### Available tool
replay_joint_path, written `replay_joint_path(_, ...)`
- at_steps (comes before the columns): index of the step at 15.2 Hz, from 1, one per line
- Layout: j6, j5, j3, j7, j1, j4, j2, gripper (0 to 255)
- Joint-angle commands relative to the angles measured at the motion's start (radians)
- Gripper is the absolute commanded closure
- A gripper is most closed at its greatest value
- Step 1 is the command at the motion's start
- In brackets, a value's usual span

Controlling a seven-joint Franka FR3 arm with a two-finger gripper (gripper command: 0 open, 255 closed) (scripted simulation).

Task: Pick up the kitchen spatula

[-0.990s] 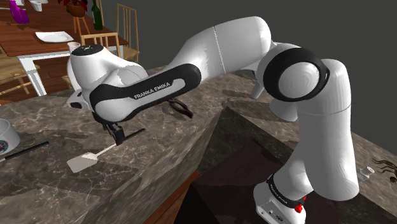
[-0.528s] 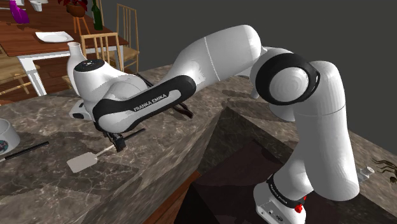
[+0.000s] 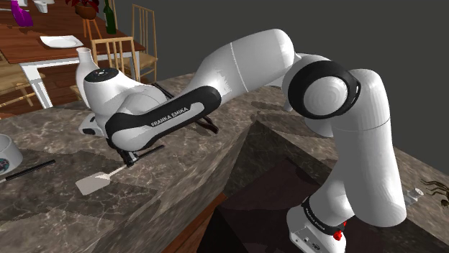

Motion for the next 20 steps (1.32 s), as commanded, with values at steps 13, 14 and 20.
replay_joint_path(13, -0.091, 0.024, 0.017, -0.017, -0.008, 0.020, -0.073, 255)
replay_joint_path(14, -0.101, 0.026, 0.018, -0.019, -0.009, 0.024, -0.079, 255)
replay_joint_path(20, -0.142, 0.035, 0.024, -0.026, -0.011, 0.041, -0.104, 255)
